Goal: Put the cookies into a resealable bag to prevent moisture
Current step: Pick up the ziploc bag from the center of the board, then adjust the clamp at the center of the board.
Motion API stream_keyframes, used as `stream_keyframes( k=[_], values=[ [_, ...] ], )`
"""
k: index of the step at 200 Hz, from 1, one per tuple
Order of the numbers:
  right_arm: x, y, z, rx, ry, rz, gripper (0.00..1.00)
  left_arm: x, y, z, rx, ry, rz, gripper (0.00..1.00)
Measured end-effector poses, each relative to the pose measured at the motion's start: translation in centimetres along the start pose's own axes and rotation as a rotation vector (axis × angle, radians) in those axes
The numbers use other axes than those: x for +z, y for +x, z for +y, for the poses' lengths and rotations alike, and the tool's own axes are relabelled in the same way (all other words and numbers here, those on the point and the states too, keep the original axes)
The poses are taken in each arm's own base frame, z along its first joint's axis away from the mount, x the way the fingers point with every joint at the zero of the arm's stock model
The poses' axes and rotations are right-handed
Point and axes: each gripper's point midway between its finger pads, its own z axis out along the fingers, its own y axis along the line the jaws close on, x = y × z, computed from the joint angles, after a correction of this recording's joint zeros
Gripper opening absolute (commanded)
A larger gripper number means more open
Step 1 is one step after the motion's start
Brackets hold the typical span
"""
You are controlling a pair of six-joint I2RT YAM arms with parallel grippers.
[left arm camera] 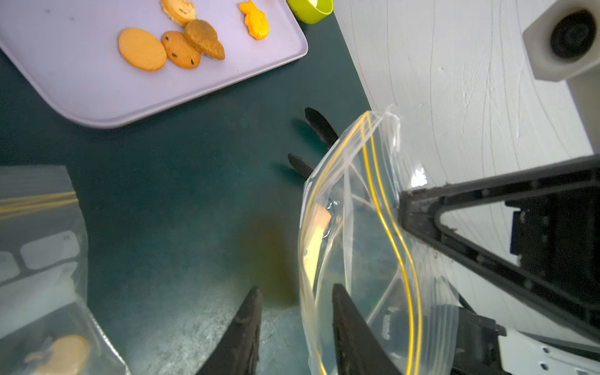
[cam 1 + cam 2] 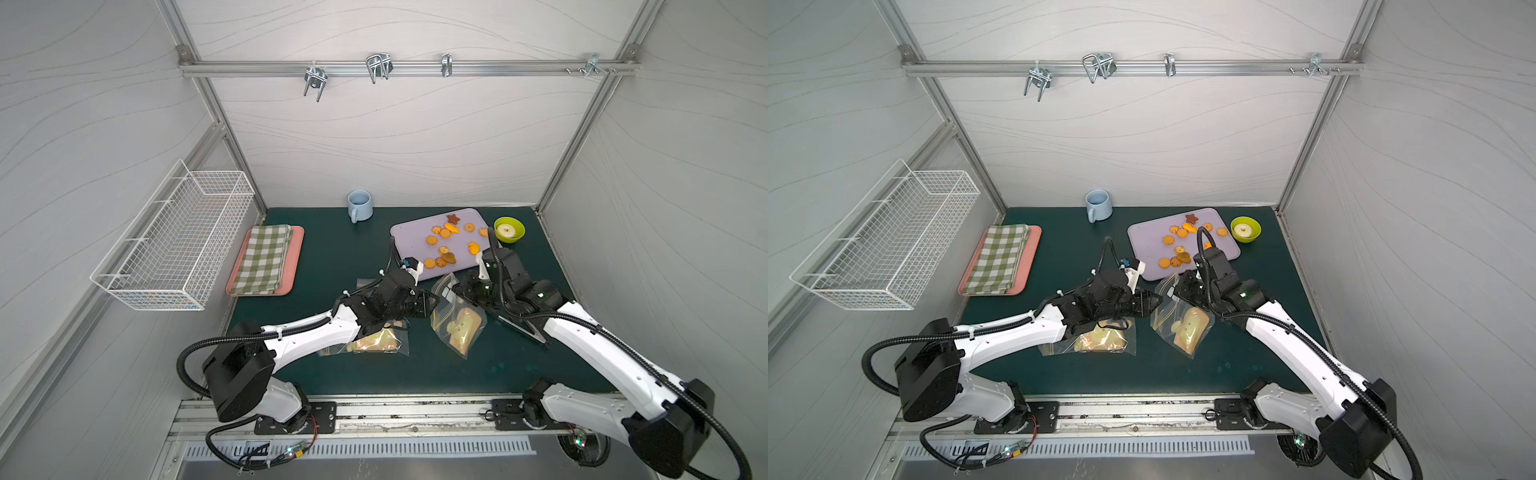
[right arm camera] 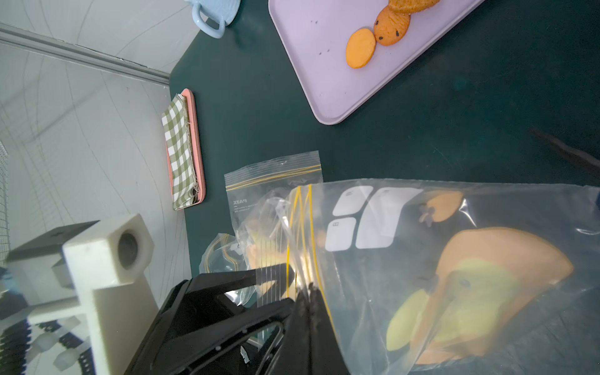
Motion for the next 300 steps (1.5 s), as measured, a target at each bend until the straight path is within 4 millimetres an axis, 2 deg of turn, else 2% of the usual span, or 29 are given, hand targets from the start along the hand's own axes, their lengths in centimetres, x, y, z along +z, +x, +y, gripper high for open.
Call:
stream_keyframes(
  k=[34, 48, 67, 84, 100, 121, 140, 165, 192, 206, 258, 277, 300],
  values=[
    [-0.1, -0.1, 0.0, 0.006, -0.006, -0.012, 0.00, 0.0, 0.1, -0.2, 0.001, 0.004, 0.002, 0.00],
    [-0.1, -0.2, -0.1, 0.005, -0.004, -0.016, 0.00, 0.0, 0.1, 0.0, 0.004, -0.005, 0.003, 0.00],
    [-0.3, -0.3, -0.1, -0.014, -0.003, -0.027, 0.35, -0.2, -0.3, 0.1, 0.008, -0.032, 0.004, 0.00],
    [-1.1, -0.9, -0.2, -0.070, 0.004, -0.072, 0.53, -0.7, -1.1, 0.0, 0.025, -0.075, -0.002, 0.00],
    [-2.7, -1.8, -0.4, -0.143, 0.018, -0.141, 0.55, -1.9, -2.9, -0.3, 0.046, -0.120, -0.027, 0.00],
    [-5.4, -3.4, -1.4, -0.209, 0.073, -0.245, 0.55, -4.8, -6.4, -1.2, 0.067, -0.154, -0.088, 0.00],
    [-6.9, -5.3, -4.1, -0.207, 0.189, -0.318, 0.57, -8.5, -10.5, -1.1, 0.061, -0.186, -0.177, 0.00],
    [-6.6, -7.2, -10.5, -0.124, 0.378, -0.311, 0.55, -13.6, -14.9, -0.5, 0.051, -0.238, -0.282, 0.00],
    [-4.2, -6.9, -18.3, 0.028, 0.545, -0.185, 0.57, -17.6, -17.2, 0.2, 0.050, -0.285, -0.335, 0.00],
    [-3.2, -6.2, -21.2, 0.077, 0.610, -0.114, 0.58, -19.0, -17.7, 1.0, 0.049, -0.315, -0.343, 0.00],
    [-1.1, -7.2, -25.9, 0.144, 0.693, -0.004, 0.58, -22.3, -17.7, 5.7, -0.007, -0.428, -0.321, 0.00],
    [-0.6, -7.4, -27.7, 0.182, 0.700, 0.023, 0.62, -22.7, -17.4, 5.8, -0.002, -0.432, -0.315, 0.00],
    [-0.1, -7.4, -29.0, 0.188, 0.712, 0.067, 0.66, -23.0, -17.1, 5.5, 0.010, -0.425, -0.306, 0.00]
  ],
)
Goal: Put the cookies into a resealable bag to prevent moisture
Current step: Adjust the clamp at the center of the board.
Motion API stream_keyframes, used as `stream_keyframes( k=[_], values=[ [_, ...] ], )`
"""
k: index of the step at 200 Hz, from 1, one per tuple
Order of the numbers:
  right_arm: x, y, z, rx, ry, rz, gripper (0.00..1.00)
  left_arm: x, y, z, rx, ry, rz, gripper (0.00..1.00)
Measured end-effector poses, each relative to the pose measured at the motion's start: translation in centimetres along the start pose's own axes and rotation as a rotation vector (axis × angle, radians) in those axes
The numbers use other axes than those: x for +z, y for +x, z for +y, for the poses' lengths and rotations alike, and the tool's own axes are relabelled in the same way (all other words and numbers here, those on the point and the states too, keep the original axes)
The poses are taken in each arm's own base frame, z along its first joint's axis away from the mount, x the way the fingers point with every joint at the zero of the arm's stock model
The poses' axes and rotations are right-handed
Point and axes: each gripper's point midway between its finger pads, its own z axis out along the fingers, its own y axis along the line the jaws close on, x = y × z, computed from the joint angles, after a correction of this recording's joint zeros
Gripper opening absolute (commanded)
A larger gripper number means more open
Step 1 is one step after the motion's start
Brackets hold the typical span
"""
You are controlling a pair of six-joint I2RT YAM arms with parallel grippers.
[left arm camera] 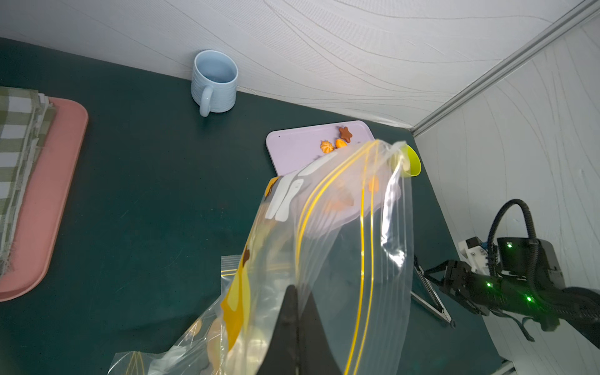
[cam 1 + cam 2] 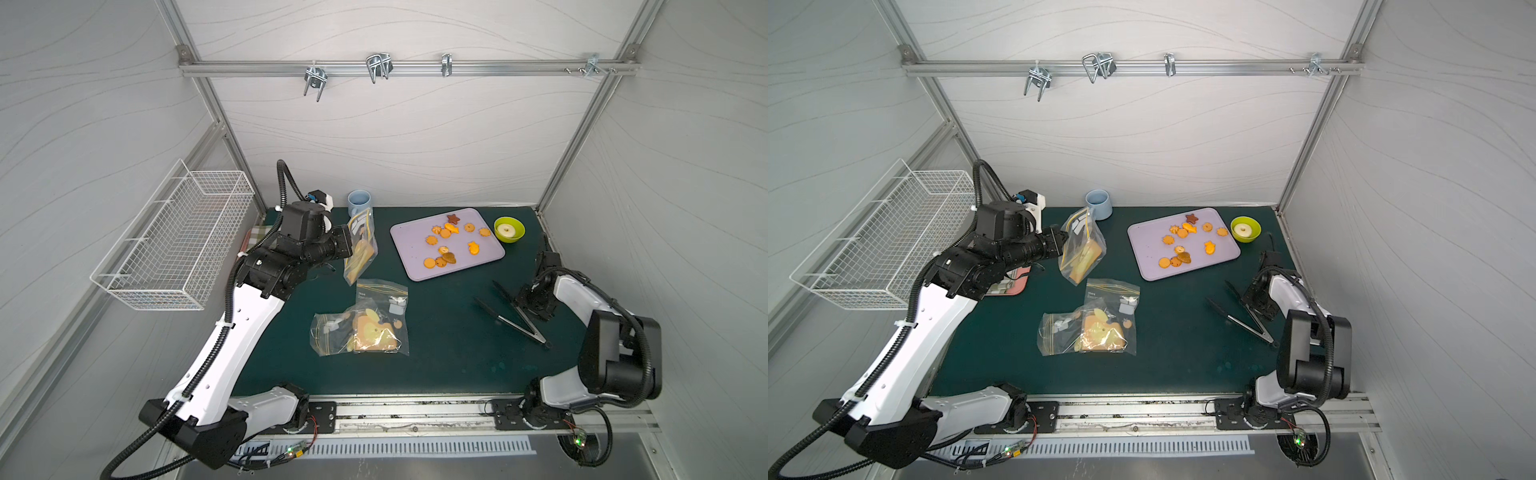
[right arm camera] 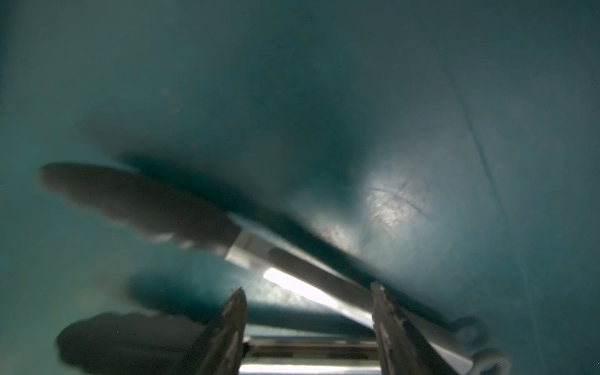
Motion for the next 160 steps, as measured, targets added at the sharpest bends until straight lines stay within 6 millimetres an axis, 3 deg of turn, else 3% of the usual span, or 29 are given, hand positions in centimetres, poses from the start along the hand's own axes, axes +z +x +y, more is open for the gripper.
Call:
stream_keyframes(
  k=[50, 107, 140, 160],
  values=[
    [1.2, 0.1, -0.7, -0.041, 0.050, 0.028, 0.63, -0.3, 0.4, -0.2, 0.008, 0.018, 0.007, 0.00],
    [1.9, 1.1, 0.0, -0.081, 0.047, 0.077, 0.29, 0.1, 1.3, 0.1, 0.008, 0.017, 0.033, 0.00],
    [1.8, 3.0, 1.8, -0.140, 0.042, 0.090, 0.26, 0.0, 1.3, 0.1, 0.008, 0.019, 0.030, 0.00],
    [1.5, 4.8, 3.0, -0.190, 0.035, 0.092, 0.34, 0.0, 1.4, 0.1, 0.007, 0.019, 0.031, 0.00]
  ],
)
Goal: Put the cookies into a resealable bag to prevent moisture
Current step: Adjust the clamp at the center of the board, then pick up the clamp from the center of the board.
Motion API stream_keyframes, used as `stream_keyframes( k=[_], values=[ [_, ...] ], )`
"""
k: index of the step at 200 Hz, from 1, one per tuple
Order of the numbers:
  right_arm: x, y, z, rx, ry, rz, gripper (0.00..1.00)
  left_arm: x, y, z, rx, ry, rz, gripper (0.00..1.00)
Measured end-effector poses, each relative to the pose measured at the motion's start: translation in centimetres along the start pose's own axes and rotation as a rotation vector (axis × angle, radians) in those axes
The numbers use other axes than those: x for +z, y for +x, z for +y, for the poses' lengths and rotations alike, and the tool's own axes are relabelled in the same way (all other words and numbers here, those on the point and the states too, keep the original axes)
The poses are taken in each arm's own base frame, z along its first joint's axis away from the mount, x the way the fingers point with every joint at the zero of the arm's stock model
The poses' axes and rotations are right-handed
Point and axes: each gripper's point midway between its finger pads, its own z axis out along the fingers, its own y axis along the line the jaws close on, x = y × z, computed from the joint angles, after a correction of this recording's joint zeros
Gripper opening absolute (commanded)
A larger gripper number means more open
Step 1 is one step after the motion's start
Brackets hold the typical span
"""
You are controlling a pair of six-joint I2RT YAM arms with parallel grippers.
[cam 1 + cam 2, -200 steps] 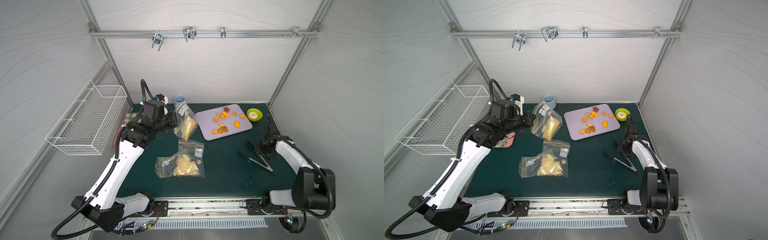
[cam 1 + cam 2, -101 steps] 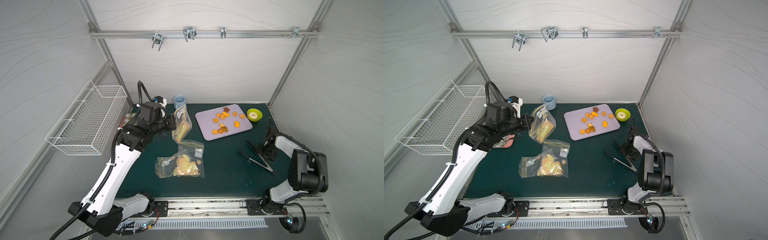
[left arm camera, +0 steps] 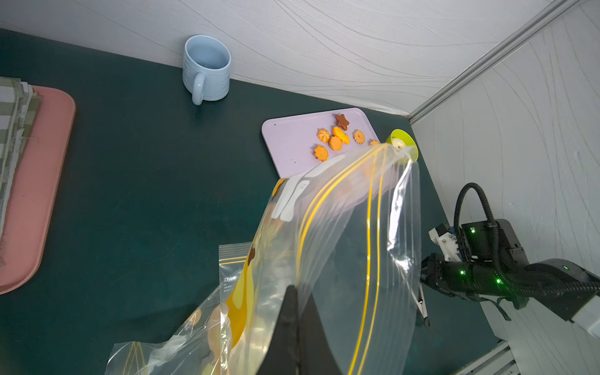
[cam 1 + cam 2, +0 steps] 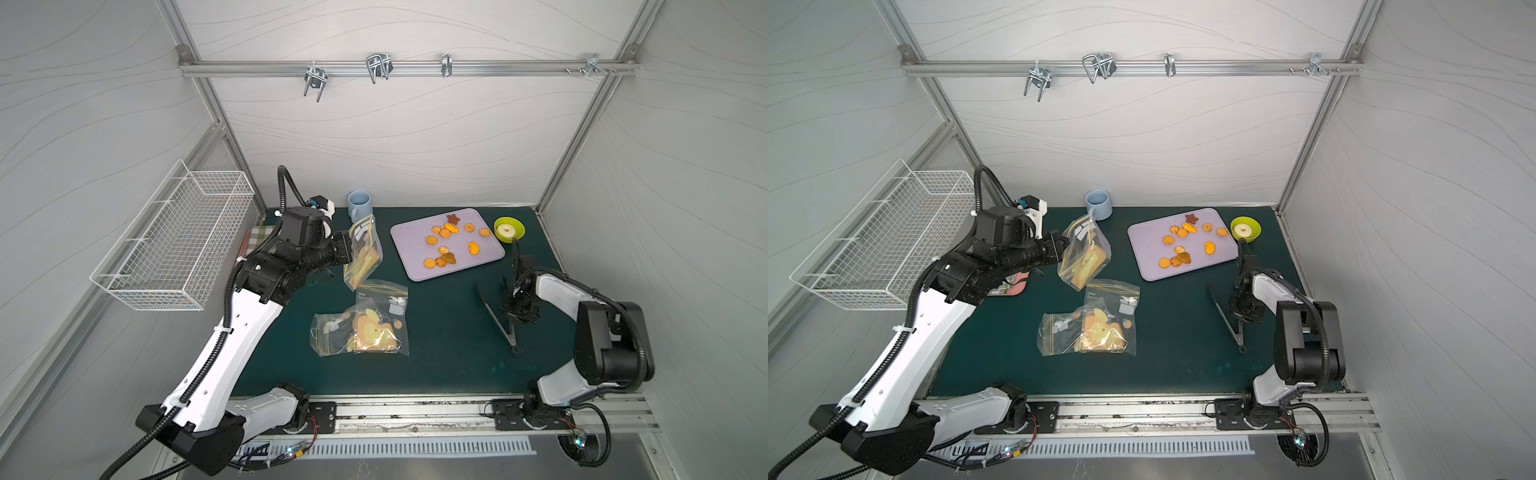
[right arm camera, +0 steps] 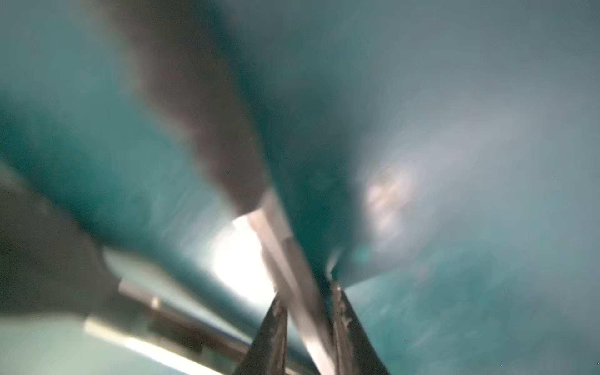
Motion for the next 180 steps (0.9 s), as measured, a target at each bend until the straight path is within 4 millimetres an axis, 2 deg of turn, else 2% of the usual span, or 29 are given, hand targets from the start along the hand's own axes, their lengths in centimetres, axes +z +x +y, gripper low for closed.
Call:
stream_keyframes(
  k=[34, 41, 60, 81, 103, 147, 180],
  values=[
    [-1.7, 2.4, 1.4, -0.050, -0.027, -0.049, 0.56, 0.3, 0.4, 0.3, -0.002, -0.006, 0.012, 0.00],
    [-2.2, 2.8, 1.5, -0.048, -0.042, -0.073, 0.67, 0.3, 0.4, 0.3, -0.003, -0.007, 0.013, 0.00],
    [-3.4, 3.7, 1.7, -0.056, -0.093, -0.141, 0.85, 0.5, 0.7, 0.5, -0.005, -0.012, 0.018, 0.00],
    [-3.7, 4.5, 1.7, -0.055, -0.125, -0.179, 0.92, 0.6, 1.0, 0.7, -0.006, -0.017, 0.025, 0.00],
    [-2.9, 4.9, 1.8, -0.065, -0.127, -0.171, 0.92, 0.6, 1.4, 1.0, -0.008, -0.022, 0.031, 0.00],
    [-1.0, 5.3, 3.1, -0.145, -0.061, -0.127, 0.75, 0.1, 1.9, 1.3, -0.011, -0.023, 0.027, 0.00],
    [-0.3, 4.2, 3.4, -0.142, -0.013, -0.121, 0.67, -0.3, 1.7, 1.4, -0.013, -0.020, 0.015, 0.00]
  ],
)
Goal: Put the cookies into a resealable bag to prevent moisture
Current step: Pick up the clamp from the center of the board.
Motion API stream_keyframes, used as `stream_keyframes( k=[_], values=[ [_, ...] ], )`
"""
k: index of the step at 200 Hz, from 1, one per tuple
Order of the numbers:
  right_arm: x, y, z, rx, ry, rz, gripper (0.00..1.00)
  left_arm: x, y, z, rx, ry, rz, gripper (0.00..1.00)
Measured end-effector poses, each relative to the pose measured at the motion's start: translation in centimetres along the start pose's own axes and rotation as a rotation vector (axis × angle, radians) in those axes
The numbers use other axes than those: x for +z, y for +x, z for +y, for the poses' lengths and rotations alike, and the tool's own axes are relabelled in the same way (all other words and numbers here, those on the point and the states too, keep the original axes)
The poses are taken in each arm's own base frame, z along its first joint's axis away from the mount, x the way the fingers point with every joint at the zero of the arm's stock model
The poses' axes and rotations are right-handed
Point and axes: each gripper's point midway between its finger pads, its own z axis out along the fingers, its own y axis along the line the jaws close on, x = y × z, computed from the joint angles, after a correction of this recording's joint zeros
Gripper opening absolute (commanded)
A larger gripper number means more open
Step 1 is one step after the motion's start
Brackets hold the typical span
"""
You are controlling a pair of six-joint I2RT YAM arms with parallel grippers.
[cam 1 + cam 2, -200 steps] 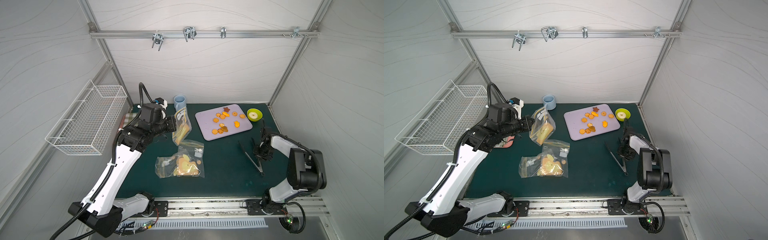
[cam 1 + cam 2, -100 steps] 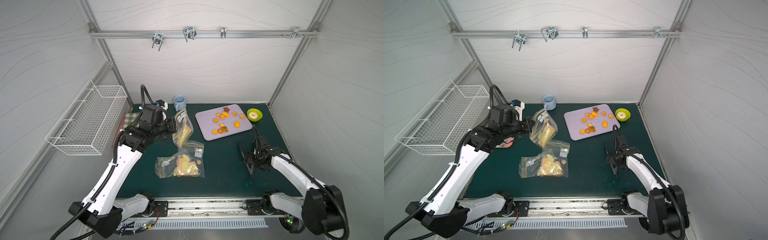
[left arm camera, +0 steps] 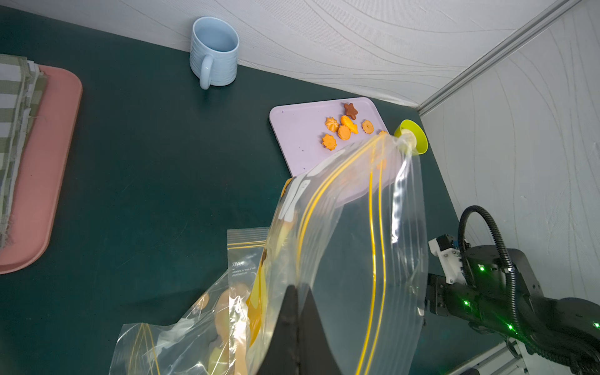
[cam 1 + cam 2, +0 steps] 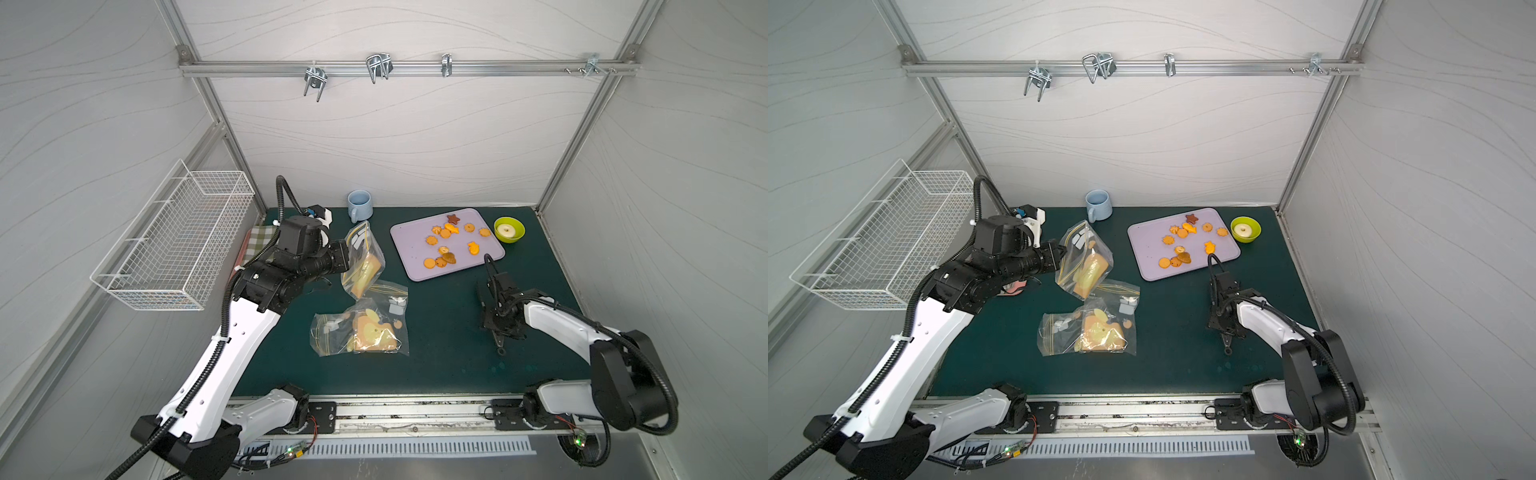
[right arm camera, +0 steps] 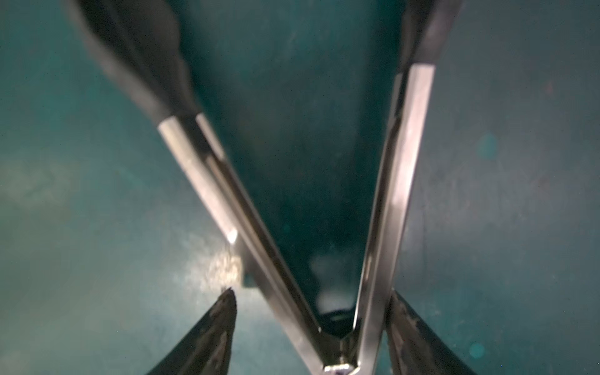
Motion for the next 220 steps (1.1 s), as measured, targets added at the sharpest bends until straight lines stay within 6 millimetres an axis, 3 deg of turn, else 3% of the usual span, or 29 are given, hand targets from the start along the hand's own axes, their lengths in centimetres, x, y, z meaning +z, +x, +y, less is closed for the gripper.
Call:
stream_keyframes(
  k=[53, 89, 159, 220],
  values=[
    [0.2, -1.9, 2.1, -0.033, 0.032, -0.072, 0.65, -0.1, -0.1, 0.1, -0.002, 0.000, -0.005, 0.00],
    [0.6, -2.9, 2.0, 0.006, 0.064, -0.124, 0.64, -0.5, -0.3, 0.1, -0.004, 0.002, -0.016, 0.00],
    [0.9, -3.3, 2.2, 0.044, 0.080, -0.163, 0.63, -0.7, -0.3, 0.1, -0.005, 0.001, -0.020, 0.00],
    [1.0, -2.7, 3.0, 0.064, 0.121, -0.297, 0.64, -0.7, -0.3, 0.1, -0.005, 0.001, -0.021, 0.00]
  ],
)
